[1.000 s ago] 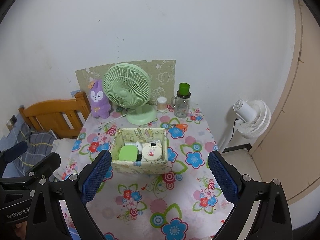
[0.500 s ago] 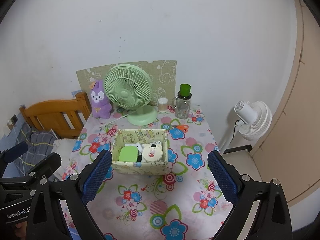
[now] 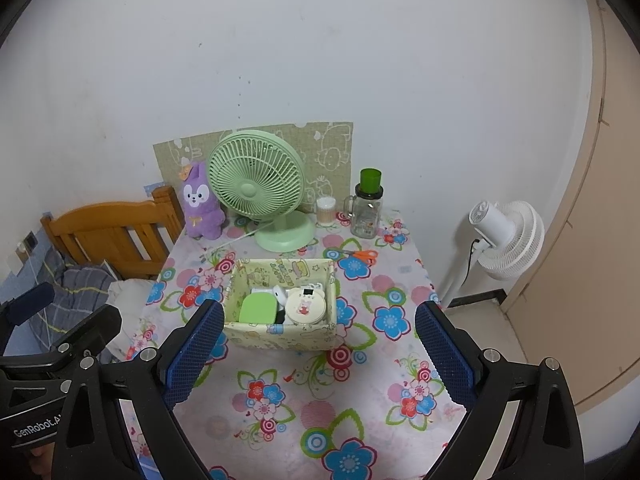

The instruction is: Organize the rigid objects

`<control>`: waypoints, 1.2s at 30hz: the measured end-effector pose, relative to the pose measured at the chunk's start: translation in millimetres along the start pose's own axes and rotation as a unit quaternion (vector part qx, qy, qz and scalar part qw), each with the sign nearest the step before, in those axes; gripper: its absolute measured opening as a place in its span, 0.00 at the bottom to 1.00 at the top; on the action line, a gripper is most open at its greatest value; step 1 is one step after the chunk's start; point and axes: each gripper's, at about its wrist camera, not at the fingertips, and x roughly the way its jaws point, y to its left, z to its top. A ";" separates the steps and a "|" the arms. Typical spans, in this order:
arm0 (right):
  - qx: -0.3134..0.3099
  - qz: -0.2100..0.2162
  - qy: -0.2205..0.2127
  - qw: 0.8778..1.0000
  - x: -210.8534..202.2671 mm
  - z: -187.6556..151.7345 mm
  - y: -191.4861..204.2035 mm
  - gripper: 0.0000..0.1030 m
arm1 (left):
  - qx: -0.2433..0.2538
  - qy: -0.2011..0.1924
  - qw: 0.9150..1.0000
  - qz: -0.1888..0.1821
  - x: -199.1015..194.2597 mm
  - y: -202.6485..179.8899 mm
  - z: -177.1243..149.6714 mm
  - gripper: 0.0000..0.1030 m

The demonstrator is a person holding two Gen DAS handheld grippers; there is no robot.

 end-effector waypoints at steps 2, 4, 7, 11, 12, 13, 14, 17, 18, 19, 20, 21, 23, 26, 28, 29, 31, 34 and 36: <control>-0.001 -0.002 -0.001 1.000 -0.5 -0.1 2.1 0.96 | 0.002 0.001 1.000 0.000 -0.8 -0.3 -0.9 1.00; -0.001 -0.002 -0.001 1.000 -1.2 -0.4 1.5 0.96 | 0.003 0.001 1.000 0.000 -1.8 0.0 -1.3 1.00; 0.000 -0.003 -0.002 1.000 -1.5 -0.7 2.4 0.96 | 0.002 0.001 1.000 0.000 -2.6 0.3 -0.9 1.00; 0.004 -0.007 0.001 1.000 -2.0 -1.8 1.8 0.96 | 0.000 0.003 1.000 -0.002 -1.4 0.9 -1.2 1.00; 0.006 -0.009 0.004 1.000 -1.5 -2.1 1.9 0.96 | 0.001 0.004 1.000 -0.002 -0.9 0.8 -1.2 1.00; 0.007 -0.010 0.004 1.000 -1.9 -2.4 1.3 0.96 | 0.002 0.004 1.000 -0.002 -0.9 0.5 -1.2 1.00; 0.008 -0.011 0.004 1.000 -1.5 -2.5 1.7 0.96 | 0.004 0.004 1.000 -0.002 -0.7 0.5 -1.2 1.00; 0.009 -0.016 0.005 1.000 -1.5 -2.5 2.2 0.96 | 0.007 0.004 1.000 -0.004 -0.4 0.4 -1.7 1.00; 0.009 -0.018 0.005 1.000 -1.7 -2.4 1.9 0.96 | 0.007 0.005 1.000 -0.005 0.1 0.8 -1.4 1.00; 0.009 -0.020 0.005 1.000 -1.8 -2.3 2.1 0.96 | 0.007 0.006 1.000 -0.007 0.8 0.5 -0.8 1.00; 0.010 -0.021 0.005 1.000 -1.7 -1.8 2.5 0.96 | 0.008 0.007 1.000 -0.009 1.2 0.9 -0.3 1.00; 0.012 -0.021 0.004 1.000 -2.4 -2.1 1.9 0.96 | 0.009 0.008 1.000 -0.011 1.6 1.2 0.6 1.00; 0.013 -0.020 0.003 1.000 -2.1 -1.5 2.0 0.96 | 0.012 0.007 1.000 -0.012 1.7 1.2 1.9 1.00; 0.017 -0.018 0.001 1.000 -2.3 -0.9 2.6 0.96 | 0.016 0.004 1.000 -0.014 1.4 2.5 3.7 1.00; 0.017 -0.018 0.000 1.000 -2.3 -0.7 3.0 0.96 | 0.017 0.007 1.000 -0.015 2.4 3.4 5.1 1.00; 0.017 -0.018 0.000 1.000 -2.0 -0.4 3.2 0.96 | 0.017 0.007 1.000 -0.015 2.6 3.7 5.7 1.00; 0.018 -0.017 0.001 1.000 -1.8 -0.1 2.9 0.96 | 0.018 0.008 1.000 -0.013 2.6 3.8 6.5 1.00; 0.018 -0.013 0.002 1.000 -0.7 1.2 3.1 0.96 | 0.018 0.006 1.000 -0.010 1.6 3.4 7.0 1.00; 0.015 -0.012 0.003 1.000 -0.4 2.1 3.7 0.96 | 0.017 0.006 1.000 -0.009 1.4 3.8 6.9 1.00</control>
